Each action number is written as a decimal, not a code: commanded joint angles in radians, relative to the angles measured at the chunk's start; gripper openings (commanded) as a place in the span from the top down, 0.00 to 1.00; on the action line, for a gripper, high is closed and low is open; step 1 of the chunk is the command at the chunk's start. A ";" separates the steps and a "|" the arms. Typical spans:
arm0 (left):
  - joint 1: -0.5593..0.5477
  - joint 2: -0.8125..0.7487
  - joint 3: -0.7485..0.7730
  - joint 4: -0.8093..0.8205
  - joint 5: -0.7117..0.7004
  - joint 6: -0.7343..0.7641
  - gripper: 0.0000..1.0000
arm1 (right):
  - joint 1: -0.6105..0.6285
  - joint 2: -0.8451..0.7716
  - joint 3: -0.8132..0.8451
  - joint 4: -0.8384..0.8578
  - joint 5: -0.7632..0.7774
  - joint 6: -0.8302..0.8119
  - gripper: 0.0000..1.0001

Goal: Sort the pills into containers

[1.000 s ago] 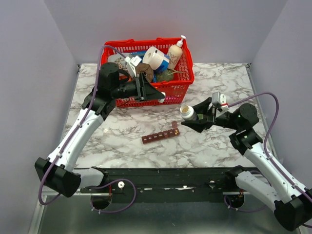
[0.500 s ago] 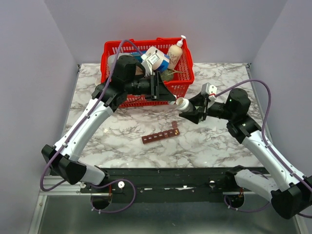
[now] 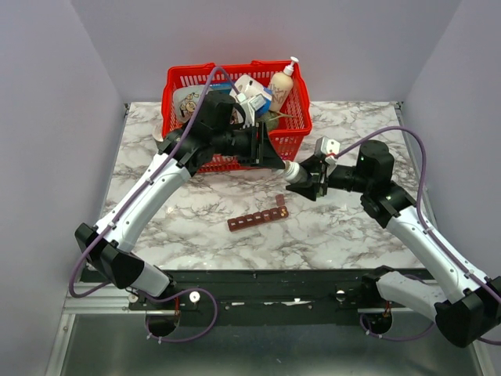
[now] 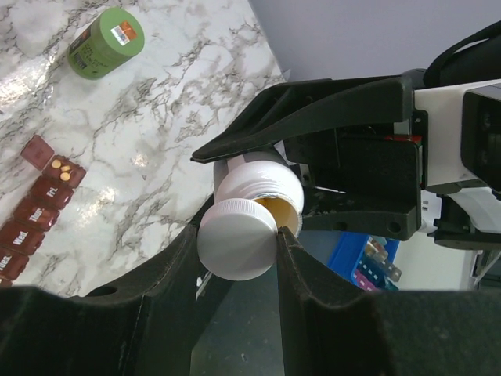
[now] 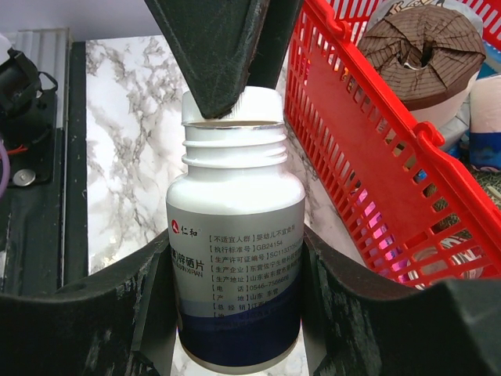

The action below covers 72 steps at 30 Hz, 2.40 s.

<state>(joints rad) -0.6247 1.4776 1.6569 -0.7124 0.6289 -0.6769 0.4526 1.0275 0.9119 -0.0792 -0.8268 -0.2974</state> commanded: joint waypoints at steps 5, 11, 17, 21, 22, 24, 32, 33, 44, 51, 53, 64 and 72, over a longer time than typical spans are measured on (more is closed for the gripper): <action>-0.012 0.000 -0.023 0.077 0.109 -0.061 0.85 | 0.011 -0.001 0.024 -0.001 0.022 -0.039 0.99; -0.015 0.004 -0.040 0.091 0.126 -0.070 0.85 | 0.017 -0.003 0.028 -0.010 0.028 -0.065 0.99; -0.030 0.036 0.024 -0.004 0.074 -0.010 0.86 | 0.035 0.005 0.039 -0.056 0.075 -0.121 0.99; -0.047 0.070 0.066 -0.082 0.032 0.030 0.86 | 0.043 0.022 0.061 -0.096 0.097 -0.135 0.99; -0.053 0.072 0.064 -0.082 0.032 0.031 0.87 | 0.043 0.022 0.064 -0.093 0.098 -0.134 0.99; -0.061 0.075 0.060 -0.076 0.028 0.030 0.87 | 0.044 0.023 0.070 -0.084 0.101 -0.112 0.99; -0.084 0.064 0.009 -0.038 0.077 0.065 0.89 | 0.043 0.022 0.079 -0.037 0.022 0.035 0.99; -0.084 0.064 0.006 -0.050 0.093 0.101 0.89 | 0.041 0.022 0.084 -0.037 0.006 0.035 0.99; -0.079 0.090 0.036 -0.209 0.043 0.229 0.91 | 0.051 0.042 0.117 -0.191 0.080 -0.126 1.00; -0.093 0.108 0.084 -0.243 -0.017 0.221 0.93 | 0.058 0.046 0.125 -0.203 0.112 -0.125 0.99; -0.096 0.102 0.086 -0.231 -0.017 0.217 0.93 | 0.057 0.045 0.125 -0.197 0.086 -0.093 1.00; -0.076 0.001 -0.091 -0.023 0.133 0.119 0.93 | 0.038 0.017 0.107 -0.034 -0.133 0.110 0.99; -0.038 -0.045 -0.168 0.081 0.219 0.071 0.93 | 0.029 0.009 0.094 -0.017 -0.204 0.129 0.99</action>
<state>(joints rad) -0.6502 1.4162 1.5078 -0.6216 0.7547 -0.5961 0.4843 1.0637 0.9760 -0.2859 -0.9337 -0.2008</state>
